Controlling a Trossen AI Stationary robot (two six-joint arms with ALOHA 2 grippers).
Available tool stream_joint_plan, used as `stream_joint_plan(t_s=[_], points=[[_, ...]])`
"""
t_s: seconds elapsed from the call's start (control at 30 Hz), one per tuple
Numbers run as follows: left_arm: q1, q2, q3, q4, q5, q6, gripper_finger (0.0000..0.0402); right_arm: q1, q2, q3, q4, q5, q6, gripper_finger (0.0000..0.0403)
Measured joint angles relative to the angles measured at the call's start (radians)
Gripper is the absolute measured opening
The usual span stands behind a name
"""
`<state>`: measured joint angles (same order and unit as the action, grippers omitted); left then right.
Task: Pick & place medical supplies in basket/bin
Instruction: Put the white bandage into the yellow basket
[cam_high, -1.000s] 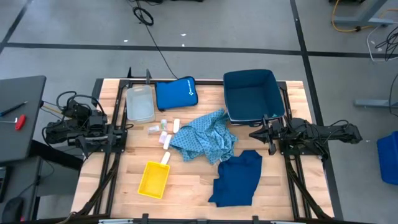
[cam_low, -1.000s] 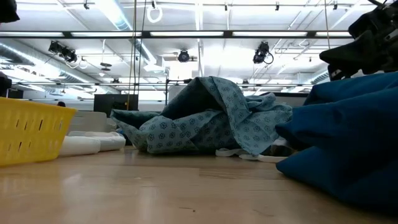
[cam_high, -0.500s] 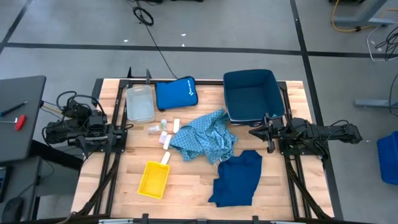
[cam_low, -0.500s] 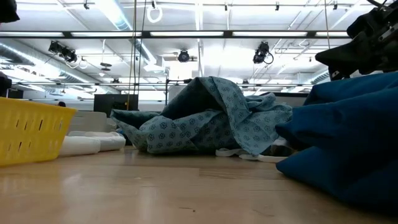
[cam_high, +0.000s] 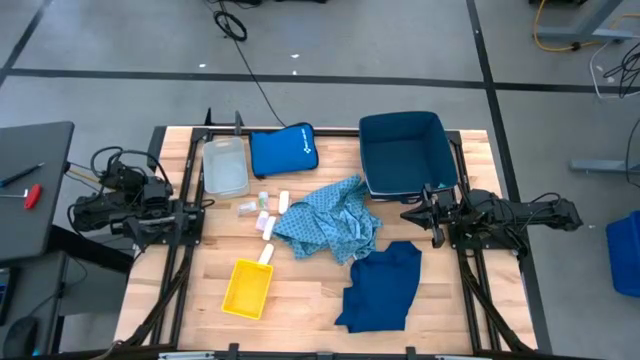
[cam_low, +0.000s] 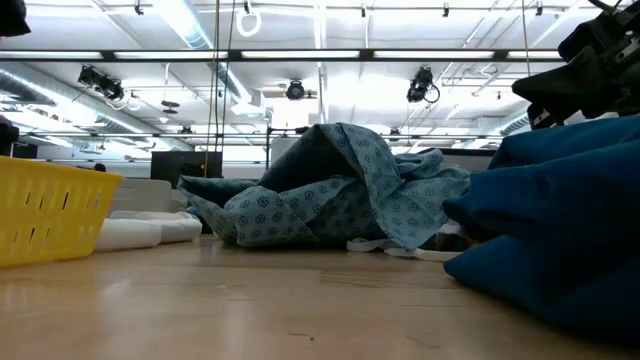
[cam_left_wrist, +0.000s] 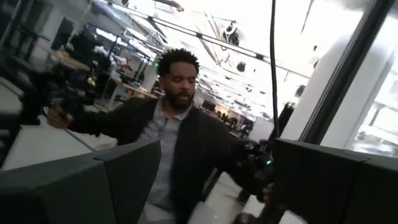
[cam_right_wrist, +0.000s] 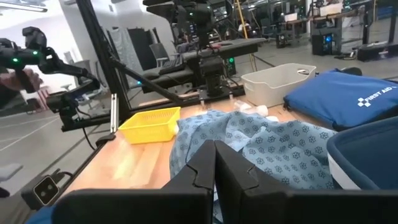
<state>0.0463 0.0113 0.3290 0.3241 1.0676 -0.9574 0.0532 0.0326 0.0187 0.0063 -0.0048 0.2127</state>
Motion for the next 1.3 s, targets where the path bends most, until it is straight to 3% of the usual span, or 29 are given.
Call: stream_joint_plan(t_s=[0.23,0.33,0.43,0.57,0.63,0.73,0.8,0.87,0.97,1.1,1.23,1.3], points=[[0.000,0.000,0.000,0.002,-0.182,0.299,0.0314,0.000,0.000,0.000,0.013,0.019,0.011,0.0009],[0.000,0.000,0.000,0.001,-0.201,0.345,0.0314,0.000,0.000,0.000,0.037,0.048,0.012,0.0009],[0.001,0.000,0.000,-0.006,-0.220,0.539,0.0314,0.000,0.000,0.000,0.050,0.079,0.012,0.0009],[0.027,0.000,0.000,-0.179,-0.329,0.679,0.0314,0.000,0.000,0.000,0.050,0.138,0.012,0.0009],[0.046,0.000,0.000,-0.352,-0.521,0.704,0.0314,0.000,0.000,0.000,0.050,0.163,0.011,0.0009],[0.065,0.004,-0.003,-0.610,-0.943,0.685,0.0314,0.000,0.000,0.000,0.050,0.185,0.011,0.0009],[0.072,0.026,-0.008,-0.692,-1.187,0.641,0.0314,0.000,0.000,0.000,0.050,0.193,0.011,0.0009],[0.077,0.040,-0.022,-0.730,-1.376,0.583,0.0314,0.000,0.000,0.000,0.050,0.213,0.011,0.0009],[0.080,0.053,-0.023,-0.720,-1.569,0.435,0.0314,0.000,0.000,0.000,0.050,0.246,0.000,0.0009],[0.080,0.059,-0.022,-0.691,-1.652,0.363,0.0314,0.000,0.000,0.000,0.041,0.288,-0.048,0.0009],[0.080,0.059,-0.022,-0.693,-1.594,0.316,0.0314,0.000,0.000,0.000,0.023,0.292,-0.025,0.0009],[0.080,0.059,-0.022,-0.662,-1.554,0.384,0.0314,0.000,0.000,0.000,0.020,0.292,-0.003,0.0009]])
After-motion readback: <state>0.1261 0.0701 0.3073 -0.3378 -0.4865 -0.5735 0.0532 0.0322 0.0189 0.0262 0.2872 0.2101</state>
